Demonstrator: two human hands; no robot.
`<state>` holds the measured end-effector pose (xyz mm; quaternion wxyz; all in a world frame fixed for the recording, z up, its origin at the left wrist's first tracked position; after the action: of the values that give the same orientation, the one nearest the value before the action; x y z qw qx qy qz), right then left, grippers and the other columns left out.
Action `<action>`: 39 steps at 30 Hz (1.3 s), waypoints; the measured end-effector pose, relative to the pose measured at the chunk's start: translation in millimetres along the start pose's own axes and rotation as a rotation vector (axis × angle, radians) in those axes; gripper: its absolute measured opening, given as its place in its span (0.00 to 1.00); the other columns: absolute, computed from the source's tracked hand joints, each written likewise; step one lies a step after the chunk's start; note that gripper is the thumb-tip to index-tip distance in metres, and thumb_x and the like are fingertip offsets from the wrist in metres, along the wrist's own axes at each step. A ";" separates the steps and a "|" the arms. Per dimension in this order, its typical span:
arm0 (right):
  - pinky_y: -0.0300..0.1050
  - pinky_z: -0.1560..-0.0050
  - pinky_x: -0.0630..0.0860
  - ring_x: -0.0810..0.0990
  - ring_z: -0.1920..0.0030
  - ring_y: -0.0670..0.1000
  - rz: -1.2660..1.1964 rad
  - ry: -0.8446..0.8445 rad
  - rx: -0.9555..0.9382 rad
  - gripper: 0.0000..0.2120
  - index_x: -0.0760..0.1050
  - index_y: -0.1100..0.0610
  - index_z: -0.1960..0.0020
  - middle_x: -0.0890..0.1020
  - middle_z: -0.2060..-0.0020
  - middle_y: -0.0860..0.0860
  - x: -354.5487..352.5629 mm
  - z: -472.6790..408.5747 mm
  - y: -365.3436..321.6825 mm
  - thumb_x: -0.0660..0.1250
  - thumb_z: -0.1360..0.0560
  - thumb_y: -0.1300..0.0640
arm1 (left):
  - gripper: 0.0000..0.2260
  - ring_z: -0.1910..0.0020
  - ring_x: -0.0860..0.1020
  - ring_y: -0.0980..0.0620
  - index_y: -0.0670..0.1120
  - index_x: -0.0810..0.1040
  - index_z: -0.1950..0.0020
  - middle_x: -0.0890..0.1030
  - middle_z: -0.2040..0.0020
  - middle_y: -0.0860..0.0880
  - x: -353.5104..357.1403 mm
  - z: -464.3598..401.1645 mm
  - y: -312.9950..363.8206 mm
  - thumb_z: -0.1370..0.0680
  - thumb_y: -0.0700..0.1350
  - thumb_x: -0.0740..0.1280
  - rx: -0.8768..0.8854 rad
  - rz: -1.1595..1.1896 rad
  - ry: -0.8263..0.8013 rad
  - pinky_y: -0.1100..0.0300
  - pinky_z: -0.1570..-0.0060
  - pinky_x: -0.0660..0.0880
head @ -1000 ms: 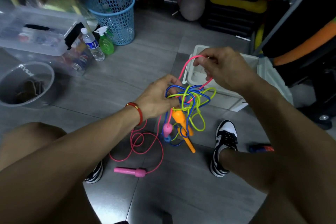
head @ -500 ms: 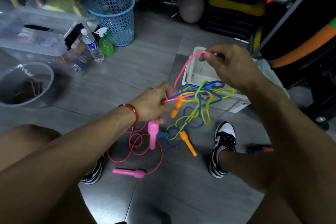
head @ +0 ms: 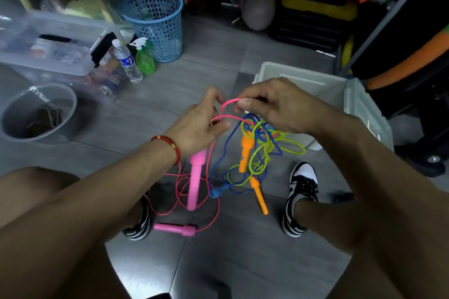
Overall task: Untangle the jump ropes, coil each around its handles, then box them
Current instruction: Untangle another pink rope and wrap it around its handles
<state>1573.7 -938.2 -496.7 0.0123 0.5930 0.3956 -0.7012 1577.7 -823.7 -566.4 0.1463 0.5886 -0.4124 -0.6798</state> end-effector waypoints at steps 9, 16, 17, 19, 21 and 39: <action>0.43 0.63 0.69 0.73 0.70 0.46 0.094 -0.068 0.096 0.12 0.82 0.50 0.56 0.76 0.73 0.51 2.3 3.6 28.5 0.63 0.19 0.48 | 0.21 0.74 0.81 0.50 0.44 0.79 0.60 0.78 0.75 0.48 2.3 1.1 -18.8 0.17 0.56 0.60 -0.172 -0.154 -0.092 0.59 0.67 0.75; 0.36 0.64 0.66 0.75 0.68 0.40 0.143 -0.158 0.149 0.09 0.81 0.46 0.61 0.77 0.72 0.42 -0.3 11.1 57.5 0.68 0.23 0.48 | 0.19 0.54 0.81 0.35 0.41 0.80 0.61 0.83 0.58 0.37 -29.3 -2.1 -53.7 0.18 0.53 0.62 -0.209 -0.356 0.043 0.46 0.50 0.77; 0.38 0.63 0.66 0.76 0.67 0.41 0.150 -0.155 0.161 0.08 0.79 0.46 0.62 0.77 0.71 0.43 -1.3 12.3 63.3 0.69 0.24 0.48 | 0.20 0.53 0.81 0.35 0.42 0.80 0.61 0.83 0.59 0.38 -35.9 -2.7 -57.3 0.18 0.55 0.61 -0.224 -0.356 0.065 0.45 0.49 0.77; 0.43 0.60 0.70 0.78 0.63 0.47 0.193 -0.150 0.189 0.07 0.80 0.49 0.60 0.80 0.67 0.47 1.3 13.8 77.8 0.70 0.24 0.49 | 0.22 0.53 0.81 0.38 0.44 0.82 0.62 0.85 0.60 0.42 -50.6 -1.2 -61.3 0.18 0.56 0.60 -0.249 -0.338 0.100 0.47 0.47 0.77; 0.45 0.54 0.74 0.80 0.57 0.52 0.213 -0.167 0.238 0.06 0.83 0.52 0.56 0.82 0.62 0.50 6.2 15.1 96.8 0.71 0.24 0.50 | 0.20 0.52 0.81 0.38 0.46 0.83 0.61 0.85 0.59 0.42 -67.4 1.6 -71.5 0.18 0.55 0.62 -0.290 -0.346 0.130 0.47 0.46 0.77; 0.40 0.58 0.75 0.80 0.63 0.44 -0.079 -0.119 -0.025 0.07 0.83 0.50 0.50 0.82 0.67 0.44 25.0 -10.7 11.6 0.65 0.19 0.54 | 0.23 0.47 0.81 0.51 0.49 0.76 0.38 0.83 0.47 0.50 28.8 10.9 -8.6 0.30 0.54 0.77 0.038 -0.168 -0.208 0.59 0.45 0.75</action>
<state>1580.7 -928.7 -523.8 0.0157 0.5339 0.4260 -0.7302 1562.5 -833.9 -592.7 0.0342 0.5500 -0.3875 -0.7390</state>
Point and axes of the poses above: each hand's wrist, its own z-axis away from the middle knuckle, its own x-axis out of the palm, y = z × x, the point moved 10 cm from there along -z, towards the middle knuckle
